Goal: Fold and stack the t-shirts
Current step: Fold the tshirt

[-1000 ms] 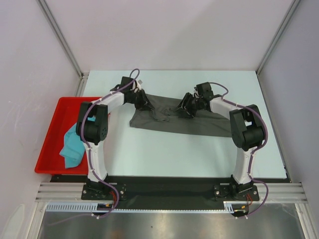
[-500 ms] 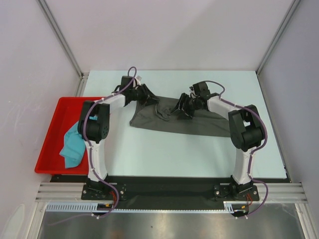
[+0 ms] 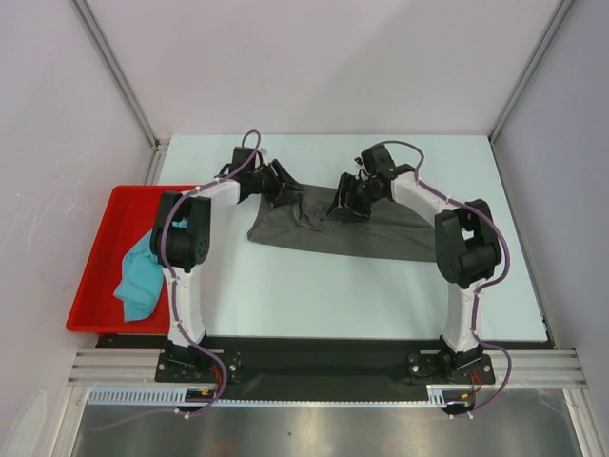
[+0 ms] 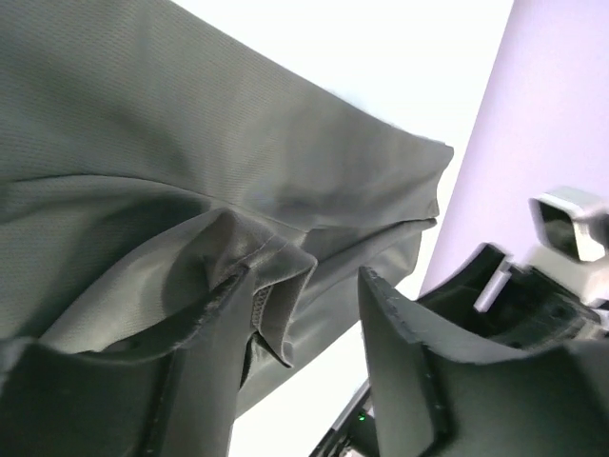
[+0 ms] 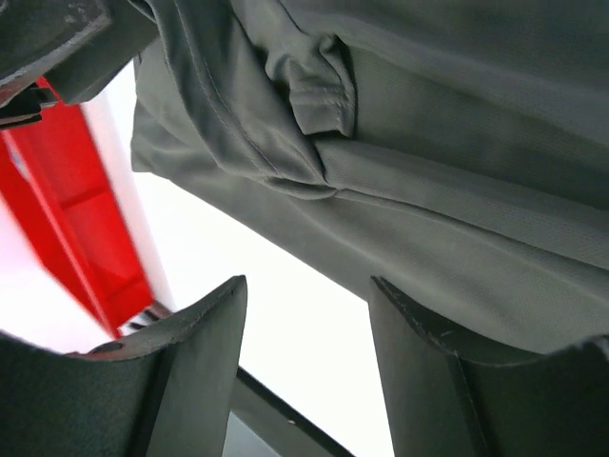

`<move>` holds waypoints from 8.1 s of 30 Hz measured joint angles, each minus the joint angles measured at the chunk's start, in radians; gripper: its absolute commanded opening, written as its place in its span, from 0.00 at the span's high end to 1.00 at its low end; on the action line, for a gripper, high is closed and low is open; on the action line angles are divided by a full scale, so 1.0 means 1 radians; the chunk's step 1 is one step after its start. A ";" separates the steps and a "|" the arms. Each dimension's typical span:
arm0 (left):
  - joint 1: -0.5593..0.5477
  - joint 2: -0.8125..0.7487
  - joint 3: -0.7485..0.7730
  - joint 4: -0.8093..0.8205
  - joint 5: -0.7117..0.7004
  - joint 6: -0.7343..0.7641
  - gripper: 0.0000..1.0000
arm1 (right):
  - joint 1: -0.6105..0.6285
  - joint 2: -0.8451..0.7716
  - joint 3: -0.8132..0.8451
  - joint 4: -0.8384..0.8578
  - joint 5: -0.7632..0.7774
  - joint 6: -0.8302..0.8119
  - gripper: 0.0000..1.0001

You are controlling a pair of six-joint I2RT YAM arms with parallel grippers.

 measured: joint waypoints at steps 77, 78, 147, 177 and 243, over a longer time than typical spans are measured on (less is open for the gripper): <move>-0.026 -0.019 0.275 -0.455 -0.211 0.454 0.51 | 0.186 0.363 0.702 -0.385 0.383 0.110 0.67; -0.031 -0.017 0.275 -0.463 -0.211 0.460 0.52 | 0.183 0.363 0.696 -0.378 0.364 0.118 0.71; -0.052 0.011 0.203 -0.483 -0.206 0.427 0.47 | 0.125 0.430 0.749 -0.371 0.174 -0.082 0.88; -0.161 0.259 0.638 -0.721 -0.497 0.514 0.55 | 0.096 0.453 0.698 -0.373 0.123 -0.109 0.92; -0.141 0.261 0.568 -0.594 -0.321 0.731 0.43 | 0.018 0.219 0.270 -0.118 0.122 -0.134 0.62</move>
